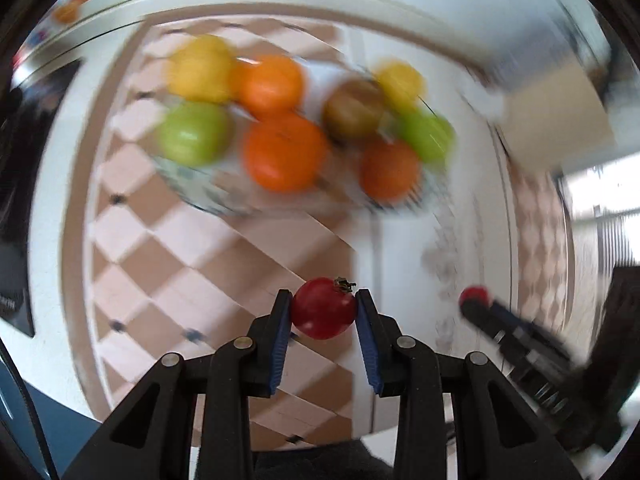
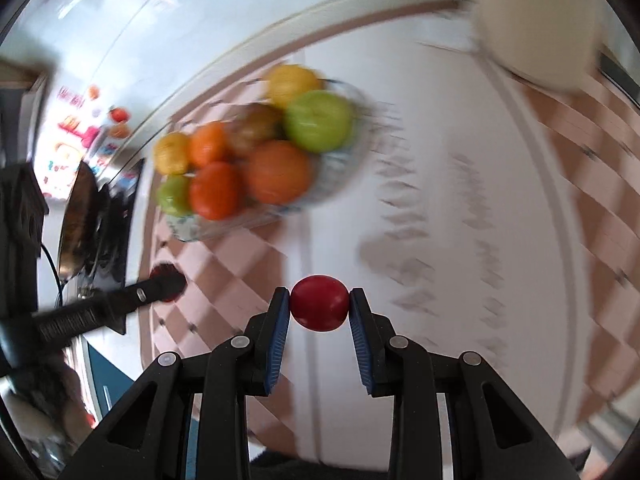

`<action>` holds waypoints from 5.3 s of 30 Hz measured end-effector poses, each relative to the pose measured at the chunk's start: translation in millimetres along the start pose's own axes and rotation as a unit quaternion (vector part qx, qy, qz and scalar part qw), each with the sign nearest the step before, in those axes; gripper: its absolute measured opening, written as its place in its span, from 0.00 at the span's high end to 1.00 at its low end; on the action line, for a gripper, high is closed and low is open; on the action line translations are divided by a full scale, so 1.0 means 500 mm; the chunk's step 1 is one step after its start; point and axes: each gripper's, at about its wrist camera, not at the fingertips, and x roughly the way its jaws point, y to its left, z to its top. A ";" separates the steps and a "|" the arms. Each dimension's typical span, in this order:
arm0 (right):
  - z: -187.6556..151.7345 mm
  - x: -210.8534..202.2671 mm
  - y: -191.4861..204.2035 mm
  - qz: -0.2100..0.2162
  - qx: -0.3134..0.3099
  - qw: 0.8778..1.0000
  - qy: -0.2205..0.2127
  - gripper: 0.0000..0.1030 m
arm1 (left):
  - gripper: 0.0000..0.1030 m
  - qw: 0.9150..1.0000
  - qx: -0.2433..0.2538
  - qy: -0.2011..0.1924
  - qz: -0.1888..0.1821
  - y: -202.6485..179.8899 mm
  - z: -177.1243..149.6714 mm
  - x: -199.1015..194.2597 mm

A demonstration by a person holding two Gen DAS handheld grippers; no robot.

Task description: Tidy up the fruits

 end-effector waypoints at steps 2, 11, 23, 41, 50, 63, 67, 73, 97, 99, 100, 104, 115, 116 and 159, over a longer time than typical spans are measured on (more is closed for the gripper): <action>0.017 0.040 0.045 0.015 -0.012 1.000 0.004 0.68 | 0.72 1.000 -0.031 -0.005 -0.002 0.039 0.022 -0.005; 0.082 0.164 0.152 0.032 -0.054 0.998 0.028 0.68 | 0.72 0.993 -0.109 0.025 -0.032 0.155 0.105 0.030; 0.106 0.214 0.204 0.030 -0.088 0.995 0.047 0.68 | 0.71 0.989 -0.131 0.053 -0.042 0.177 0.137 0.072; 0.116 0.192 0.175 0.002 -0.080 0.996 0.034 0.48 | 0.38 0.992 -0.111 0.051 -0.013 0.156 0.127 0.063; 0.095 0.104 0.166 -0.033 -0.089 0.995 0.004 0.15 | 0.08 0.996 -0.075 0.010 0.042 0.150 0.096 0.017; 0.075 -0.035 0.135 -0.114 -0.096 0.988 -0.044 0.07 | 0.07 0.990 -0.014 -0.068 0.124 0.098 0.000 -0.072; 0.065 -0.071 0.143 -0.117 -0.096 0.987 -0.059 0.06 | 0.07 0.987 -0.008 -0.100 0.126 0.090 -0.014 -0.120; 0.025 -0.145 0.174 -0.116 -0.094 0.985 -0.091 0.06 | 0.07 0.982 -0.006 -0.143 0.123 0.083 -0.057 -0.198; -0.348 -0.520 0.327 -0.115 -0.100 0.959 -0.237 0.03 | 0.07 0.954 0.054 -0.277 0.098 0.073 -0.395 -0.501; -0.379 -0.545 0.333 -0.120 -0.104 0.956 -0.245 0.03 | 0.07 0.952 0.056 -0.285 0.093 0.073 -0.422 -0.518; -0.390 -0.557 0.336 -0.120 -0.107 0.956 -0.247 0.03 | 0.07 0.952 0.057 -0.287 0.092 0.073 -0.431 -0.521; -0.431 -0.597 0.338 -0.125 -0.112 0.951 -0.259 0.02 | 0.07 0.946 0.061 -0.304 0.099 0.067 -0.475 -0.542; -0.481 -0.641 0.336 -0.100 -0.126 0.953 -0.256 0.02 | 0.07 0.944 0.050 -0.312 0.097 0.044 -0.537 -0.565; -0.479 -0.641 0.334 -0.099 -0.126 0.954 -0.255 0.02 | 0.07 0.944 0.049 -0.311 0.097 0.042 -0.538 -0.565; -0.180 -0.428 0.230 -0.132 -0.095 0.965 -0.208 0.02 | 0.07 0.951 0.029 -0.271 0.148 0.004 -0.291 -0.422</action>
